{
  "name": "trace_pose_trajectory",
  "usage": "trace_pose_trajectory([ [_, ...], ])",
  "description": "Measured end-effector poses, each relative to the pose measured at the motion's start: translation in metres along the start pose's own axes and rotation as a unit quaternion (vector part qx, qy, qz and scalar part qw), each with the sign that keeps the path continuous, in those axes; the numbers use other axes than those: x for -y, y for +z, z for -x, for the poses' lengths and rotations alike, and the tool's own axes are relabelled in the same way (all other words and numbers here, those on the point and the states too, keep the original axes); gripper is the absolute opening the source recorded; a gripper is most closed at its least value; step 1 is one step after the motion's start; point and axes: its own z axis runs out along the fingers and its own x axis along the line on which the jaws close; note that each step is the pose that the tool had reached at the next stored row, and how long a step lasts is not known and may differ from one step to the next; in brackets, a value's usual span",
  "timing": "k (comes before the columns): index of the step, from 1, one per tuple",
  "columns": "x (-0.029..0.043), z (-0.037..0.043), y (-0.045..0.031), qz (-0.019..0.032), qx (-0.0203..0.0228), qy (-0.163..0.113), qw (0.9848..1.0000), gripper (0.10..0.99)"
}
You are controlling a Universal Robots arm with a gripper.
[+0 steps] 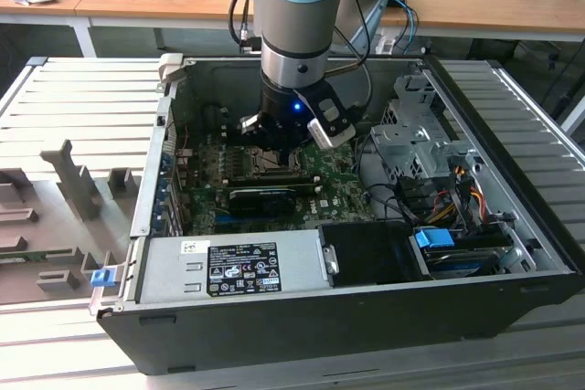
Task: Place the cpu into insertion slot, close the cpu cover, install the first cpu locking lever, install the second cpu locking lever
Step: 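Install the second cpu locking lever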
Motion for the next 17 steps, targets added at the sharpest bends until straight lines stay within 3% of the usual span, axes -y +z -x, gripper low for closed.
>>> trace_pose_trajectory([
  [13, 0.0033, -0.0039, 0.0036, 0.0020, -0.0002, -0.002, 1.0000, 0.106],
  [14, 0.0032, -0.0061, 0.0043, 0.0030, -0.0001, -0.002, 1.0000, 0.106],
  [15, 0.0024, -0.0179, 0.0056, 0.0066, 0.0002, -0.003, 1.0000, 0.106],
  [17, 0.0031, -0.0211, 0.0065, 0.0090, 0.0004, -0.003, 1.0000, 0.106],
])
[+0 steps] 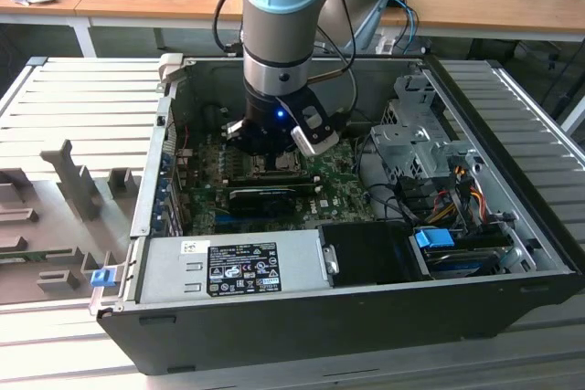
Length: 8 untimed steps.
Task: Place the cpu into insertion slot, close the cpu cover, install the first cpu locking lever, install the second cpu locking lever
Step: 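Install the second cpu locking lever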
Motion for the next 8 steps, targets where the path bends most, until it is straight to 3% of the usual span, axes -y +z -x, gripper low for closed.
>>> trace_pose_trajectory([
  [2, 0.0021, -0.0007, 0.0003, 0.0046, 0.0003, -0.001, 1.0000, 0.106],
  [5, 0.0058, -0.0014, 0.0000, 0.0176, 0.0013, -0.003, 0.9998, 0.106],
  [8, 0.0087, -0.0029, -0.0005, 0.0223, 0.0017, -0.004, 0.9997, 0.106],
])
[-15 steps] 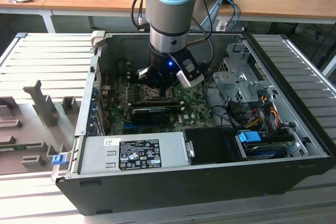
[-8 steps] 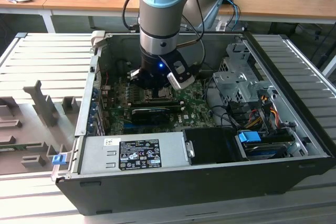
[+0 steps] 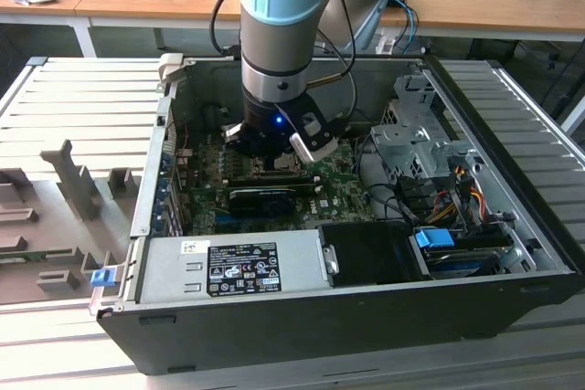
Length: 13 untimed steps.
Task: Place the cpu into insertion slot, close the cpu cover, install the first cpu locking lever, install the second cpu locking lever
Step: 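Install the second cpu locking lever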
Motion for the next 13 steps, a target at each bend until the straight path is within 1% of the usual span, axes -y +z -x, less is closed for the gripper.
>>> trace_pose_trajectory([
  [2, 0.0011, -0.0021, -0.0003, 0.0011, 0.0001, 0.000, 1.0000, 0.106],
  [6, 0.0033, -0.0105, -0.0009, 0.0048, 0.0011, 0.000, 1.0000, 0.106],
  [7, 0.0037, -0.0128, -0.0009, 0.0078, 0.0015, -0.001, 1.0000, 0.106],
  [8, 0.0040, -0.0139, -0.0007, 0.0122, 0.0019, -0.001, 0.9999, 0.106],
  [10, 0.0045, -0.0146, 0.0012, 0.0195, 0.0023, -0.003, 0.9998, 0.106],
  [11, 0.0052, -0.0149, 0.0040, 0.0215, 0.0024, -0.004, 0.9998, 0.106],
  [13, 0.0067, -0.0155, 0.0100, 0.0235, 0.0019, -0.006, 0.9997, 0.106],
])
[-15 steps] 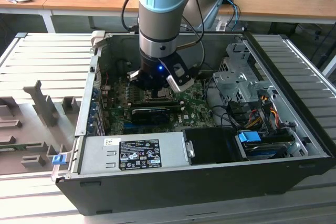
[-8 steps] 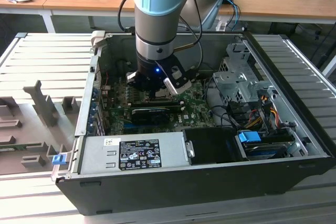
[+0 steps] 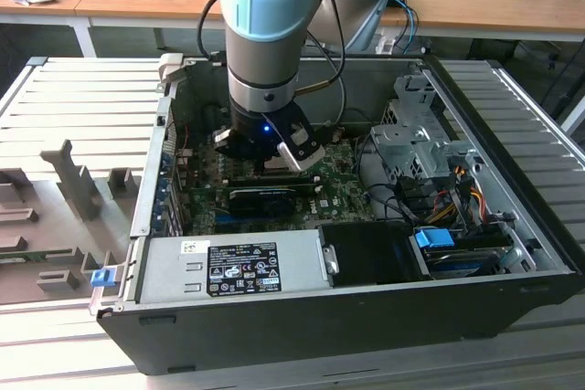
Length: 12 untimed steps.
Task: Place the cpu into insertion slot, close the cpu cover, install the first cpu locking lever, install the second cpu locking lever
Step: 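Install the second cpu locking lever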
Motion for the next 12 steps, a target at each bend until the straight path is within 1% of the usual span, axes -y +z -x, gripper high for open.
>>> trace_pose_trajectory([
  [1, 0.0007, -0.0008, 0.0029, 0.0029, -0.0003, -0.002, 1.0000, 0.106],
  [2, 0.0026, -0.0015, 0.0039, 0.0069, 0.0001, -0.003, 1.0000, 0.106],
  [4, 0.0058, -0.0022, 0.0039, 0.0138, 0.0010, -0.003, 0.9999, 0.106],
  [5, 0.0078, -0.0027, 0.0036, 0.0195, 0.0017, -0.003, 0.9998, 0.106],
  [9, 0.0153, -0.0039, 0.0019, 0.0464, 0.0051, -0.003, 0.9989, 0.106],
  [11, 0.0187, -0.0057, 0.0010, 0.0555, 0.0063, -0.003, 0.9984, 0.106],
  [12, 0.0199, -0.0065, 0.0009, 0.0571, 0.0065, -0.003, 0.9983, 0.106],
])
